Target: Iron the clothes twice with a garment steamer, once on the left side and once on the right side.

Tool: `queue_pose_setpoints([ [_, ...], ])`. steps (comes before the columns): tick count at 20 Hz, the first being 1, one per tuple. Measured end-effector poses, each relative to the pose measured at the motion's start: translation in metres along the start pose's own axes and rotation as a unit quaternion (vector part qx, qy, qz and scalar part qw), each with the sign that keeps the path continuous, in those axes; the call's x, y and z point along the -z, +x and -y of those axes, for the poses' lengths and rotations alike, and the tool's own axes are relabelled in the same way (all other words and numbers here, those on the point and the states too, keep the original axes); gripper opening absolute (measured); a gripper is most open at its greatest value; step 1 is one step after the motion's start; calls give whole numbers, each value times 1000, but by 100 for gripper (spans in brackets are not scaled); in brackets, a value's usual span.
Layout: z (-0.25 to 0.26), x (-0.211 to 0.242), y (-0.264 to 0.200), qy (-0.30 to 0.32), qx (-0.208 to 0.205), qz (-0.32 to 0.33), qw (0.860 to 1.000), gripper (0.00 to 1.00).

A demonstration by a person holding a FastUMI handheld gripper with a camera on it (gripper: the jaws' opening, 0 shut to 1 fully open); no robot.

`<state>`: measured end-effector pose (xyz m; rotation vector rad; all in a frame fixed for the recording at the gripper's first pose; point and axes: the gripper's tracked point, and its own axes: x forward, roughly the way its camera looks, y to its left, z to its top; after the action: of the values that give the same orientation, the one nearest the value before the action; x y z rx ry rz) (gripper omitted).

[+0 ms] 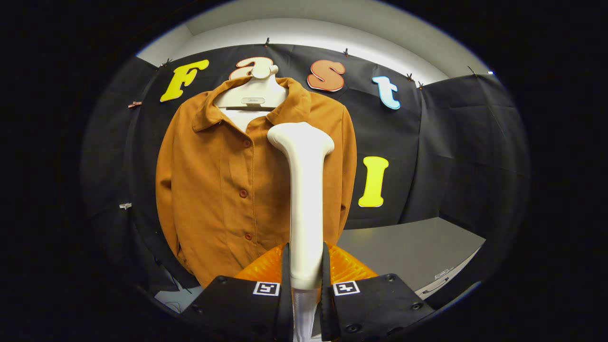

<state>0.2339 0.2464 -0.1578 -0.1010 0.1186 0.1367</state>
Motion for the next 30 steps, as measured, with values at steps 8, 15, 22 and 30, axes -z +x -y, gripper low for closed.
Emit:
queue_pose_setpoints([
  [8, 2, 42, 8, -17, -4, -34, 999, 26],
  [15, -3, 100, 8, -25, -8, -88, 996, 26],
  [22, -6, 153, 2, -25, -11, -144, 989, 26],
  [30, -7, 185, -29, -16, -18, -185, 982, 26],
])
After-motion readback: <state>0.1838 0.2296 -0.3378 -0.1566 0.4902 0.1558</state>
